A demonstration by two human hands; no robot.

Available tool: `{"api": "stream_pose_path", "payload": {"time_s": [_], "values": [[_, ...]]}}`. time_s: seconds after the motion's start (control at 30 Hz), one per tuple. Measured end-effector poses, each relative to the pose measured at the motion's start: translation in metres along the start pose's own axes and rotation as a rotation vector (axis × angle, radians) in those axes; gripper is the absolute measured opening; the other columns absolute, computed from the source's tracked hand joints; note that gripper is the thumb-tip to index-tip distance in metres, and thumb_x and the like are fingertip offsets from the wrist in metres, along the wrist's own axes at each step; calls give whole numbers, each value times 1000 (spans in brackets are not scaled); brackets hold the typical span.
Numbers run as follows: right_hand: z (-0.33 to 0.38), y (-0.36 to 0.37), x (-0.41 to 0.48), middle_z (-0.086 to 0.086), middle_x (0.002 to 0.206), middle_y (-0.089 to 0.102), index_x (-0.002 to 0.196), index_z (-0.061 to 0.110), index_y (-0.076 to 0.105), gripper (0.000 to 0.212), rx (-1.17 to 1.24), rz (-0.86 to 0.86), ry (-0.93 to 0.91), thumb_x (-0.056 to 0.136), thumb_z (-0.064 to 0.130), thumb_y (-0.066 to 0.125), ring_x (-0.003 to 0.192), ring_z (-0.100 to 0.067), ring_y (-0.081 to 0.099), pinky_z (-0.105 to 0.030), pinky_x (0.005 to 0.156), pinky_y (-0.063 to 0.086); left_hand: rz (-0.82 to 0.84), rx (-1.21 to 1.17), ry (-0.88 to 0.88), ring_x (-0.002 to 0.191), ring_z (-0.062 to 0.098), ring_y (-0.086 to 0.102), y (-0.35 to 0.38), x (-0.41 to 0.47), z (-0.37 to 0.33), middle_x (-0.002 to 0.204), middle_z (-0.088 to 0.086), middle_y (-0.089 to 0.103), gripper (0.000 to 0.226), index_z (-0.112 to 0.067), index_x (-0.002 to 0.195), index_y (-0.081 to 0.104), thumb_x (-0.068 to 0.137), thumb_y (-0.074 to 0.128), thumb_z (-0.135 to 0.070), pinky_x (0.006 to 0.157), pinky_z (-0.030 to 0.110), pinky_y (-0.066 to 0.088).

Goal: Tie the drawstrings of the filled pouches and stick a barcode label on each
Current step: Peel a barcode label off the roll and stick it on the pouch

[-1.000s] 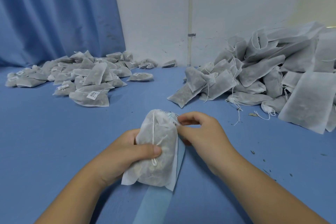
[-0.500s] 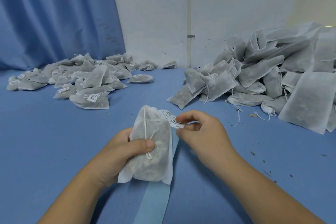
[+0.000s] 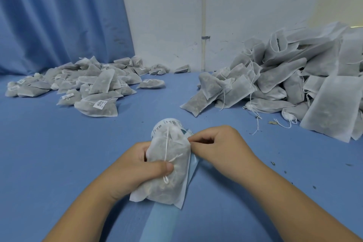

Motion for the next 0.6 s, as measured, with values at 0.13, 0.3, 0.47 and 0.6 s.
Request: {"api": "stream_pose_path", "payload": {"time_s": [0.13,0.3,0.47,0.6], "values": [[-2,2,0,15,69,72,74,34,79,22,123,106,91,79,16,67,59,6,58,-11,58,45,-1,29,2,68,13,58,1,1,1,70,1,61,21,-20,71,70,57,72,-35,63,24,47],[-3,1,2,5,58,50,63,24,74,16,46,146,88,73,20,62,60,-12,40,-28,59,37,11,34,-3,66,13,55,3,2,1,68,1,58,19,-22,69,68,56,71,-35,61,23,45],[4,-1,1,7,52,57,60,24,69,19,-220,107,-77,77,19,64,49,-3,41,-20,49,38,-4,46,-22,69,18,53,1,4,4,72,7,56,42,-2,80,64,55,72,-34,63,28,44],[4,-2,1,13,49,56,54,26,64,24,-279,102,-135,78,20,65,47,-2,42,-16,46,35,11,35,-40,68,17,53,3,4,4,71,7,56,38,-5,79,65,55,71,-34,62,28,44]]}}
Point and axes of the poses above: each hand's wrist, its own x-axis towards the middle knuckle, its own y-axis out of the palm, z = x × y, the point moved 4 cm from there along x, towards the middle knuckle
